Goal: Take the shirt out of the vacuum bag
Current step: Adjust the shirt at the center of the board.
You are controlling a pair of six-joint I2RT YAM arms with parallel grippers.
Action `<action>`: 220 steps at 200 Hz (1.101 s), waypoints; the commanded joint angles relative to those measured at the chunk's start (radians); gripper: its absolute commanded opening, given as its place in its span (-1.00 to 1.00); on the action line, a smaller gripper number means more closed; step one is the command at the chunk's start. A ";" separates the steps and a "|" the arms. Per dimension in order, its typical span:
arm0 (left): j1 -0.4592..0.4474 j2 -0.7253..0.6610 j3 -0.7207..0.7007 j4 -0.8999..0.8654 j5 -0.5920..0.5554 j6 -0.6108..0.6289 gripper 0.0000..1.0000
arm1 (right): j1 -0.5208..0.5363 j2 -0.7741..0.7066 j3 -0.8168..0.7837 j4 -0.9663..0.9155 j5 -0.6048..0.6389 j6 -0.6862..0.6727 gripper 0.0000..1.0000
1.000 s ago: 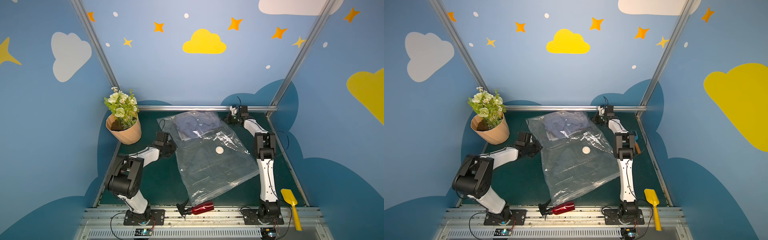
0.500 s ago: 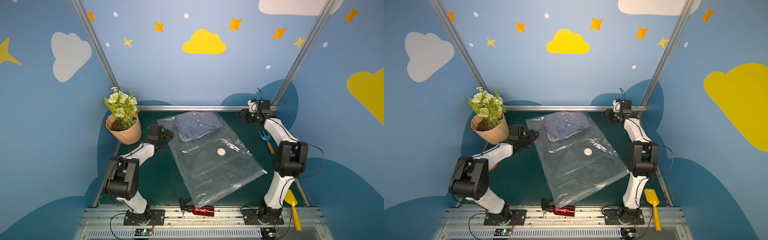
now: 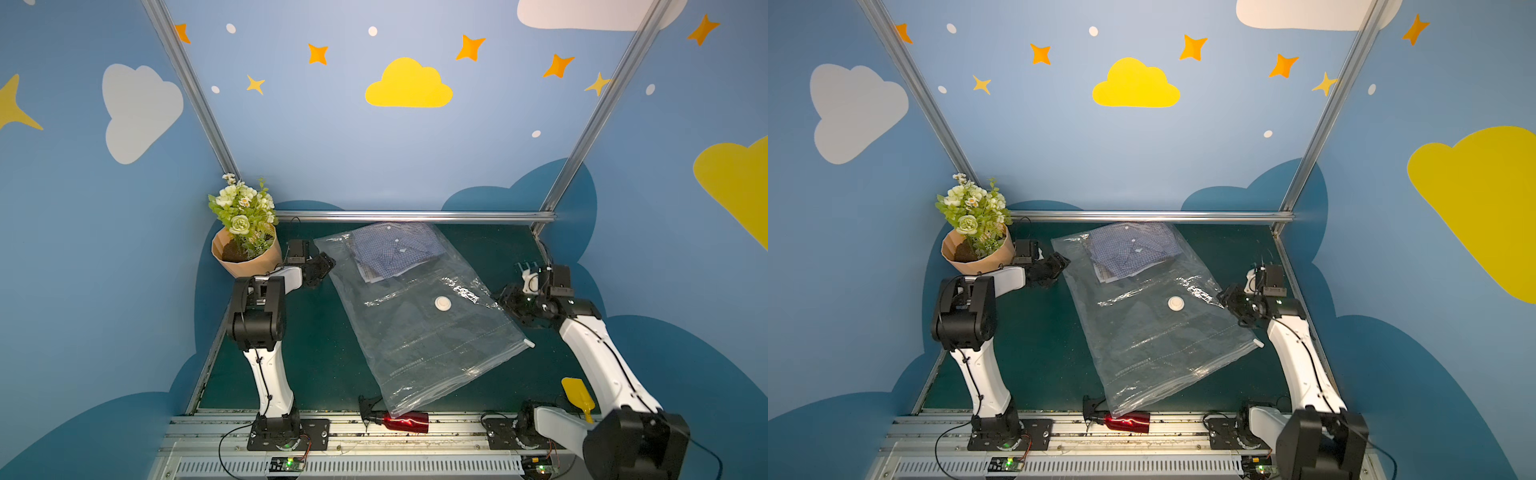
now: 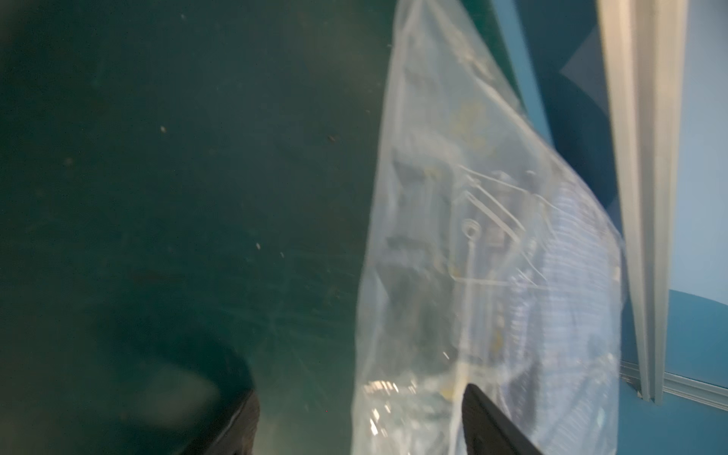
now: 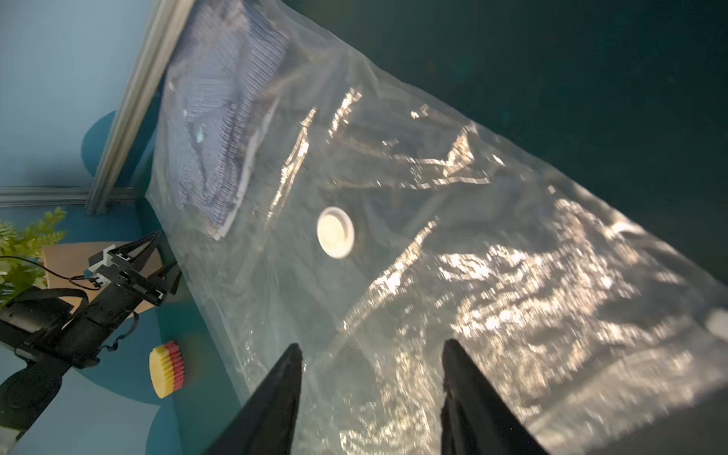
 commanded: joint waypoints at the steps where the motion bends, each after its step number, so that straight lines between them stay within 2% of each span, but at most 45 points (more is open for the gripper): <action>1: 0.012 0.065 0.086 -0.024 0.031 0.039 0.57 | -0.015 -0.066 -0.106 -0.146 0.061 0.125 0.12; 48: 0.025 0.211 0.255 -0.075 0.134 0.078 0.35 | -0.022 -0.154 -0.226 -0.236 0.171 0.214 0.12; 99: 0.017 0.237 0.271 -0.048 0.159 0.075 -0.03 | -0.032 -0.094 -0.308 -0.204 0.114 0.212 0.12; 134: 0.009 0.217 0.280 -0.054 0.168 0.086 -0.33 | -0.032 -0.038 -0.370 -0.107 0.091 0.222 0.12; 146: 0.007 0.196 0.269 -0.051 0.157 0.091 -0.47 | -0.026 -0.007 -0.383 -0.069 0.082 0.226 0.10; 157: 0.007 0.170 0.257 -0.053 0.134 0.096 -0.70 | -0.022 0.022 -0.388 -0.028 0.075 0.227 0.04; 172: 0.009 0.127 0.224 -0.047 0.090 0.098 -0.91 | -0.014 0.063 -0.388 0.031 0.066 0.237 -0.08; 220: 0.047 -0.021 -0.011 0.076 -0.009 0.029 -0.93 | 0.018 0.241 -0.324 0.203 0.036 0.248 -0.39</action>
